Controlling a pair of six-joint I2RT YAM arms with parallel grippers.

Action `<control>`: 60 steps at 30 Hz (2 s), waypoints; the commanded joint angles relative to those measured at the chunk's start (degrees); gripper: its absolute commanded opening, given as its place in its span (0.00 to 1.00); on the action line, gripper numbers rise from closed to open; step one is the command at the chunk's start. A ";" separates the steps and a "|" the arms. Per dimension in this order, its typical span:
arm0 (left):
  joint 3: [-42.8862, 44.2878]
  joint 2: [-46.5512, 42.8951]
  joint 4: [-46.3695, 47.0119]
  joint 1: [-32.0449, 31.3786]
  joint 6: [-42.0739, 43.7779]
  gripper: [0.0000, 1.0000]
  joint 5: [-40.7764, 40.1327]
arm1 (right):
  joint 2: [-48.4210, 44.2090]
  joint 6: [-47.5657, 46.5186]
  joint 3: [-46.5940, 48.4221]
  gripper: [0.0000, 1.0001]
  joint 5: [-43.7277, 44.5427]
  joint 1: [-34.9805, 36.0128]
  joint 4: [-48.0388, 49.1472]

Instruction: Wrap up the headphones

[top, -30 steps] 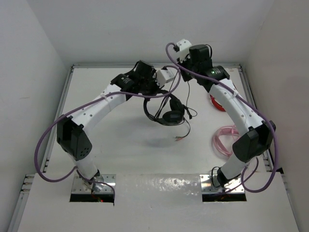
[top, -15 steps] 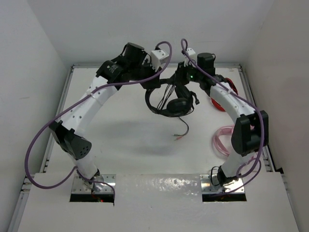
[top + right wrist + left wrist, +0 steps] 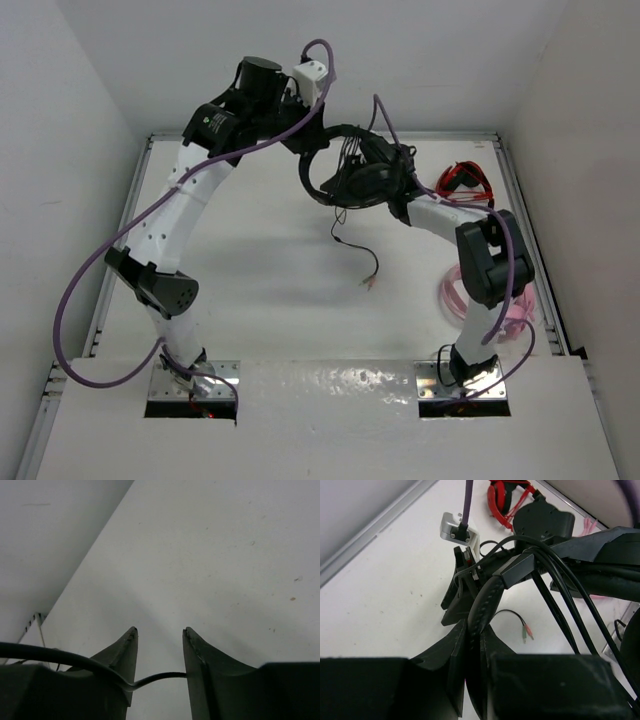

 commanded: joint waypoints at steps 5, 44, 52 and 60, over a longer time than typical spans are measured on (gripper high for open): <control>5.06 1.06 6.40 4.25 -3.77 0.00 0.62 | 5.80 2.69 2.36 0.53 4.67 -0.06 9.37; -6.86 5.11 21.85 26.77 -8.20 0.00 -25.37 | -15.20 -18.12 -6.27 0.00 5.65 20.07 -17.41; -24.62 1.07 31.35 23.35 7.54 0.00 -37.24 | -16.87 -25.60 8.15 0.00 2.12 20.16 -42.20; -43.62 -9.04 33.92 12.79 35.15 0.00 -33.48 | -18.89 -34.90 15.91 0.00 43.03 18.05 -61.92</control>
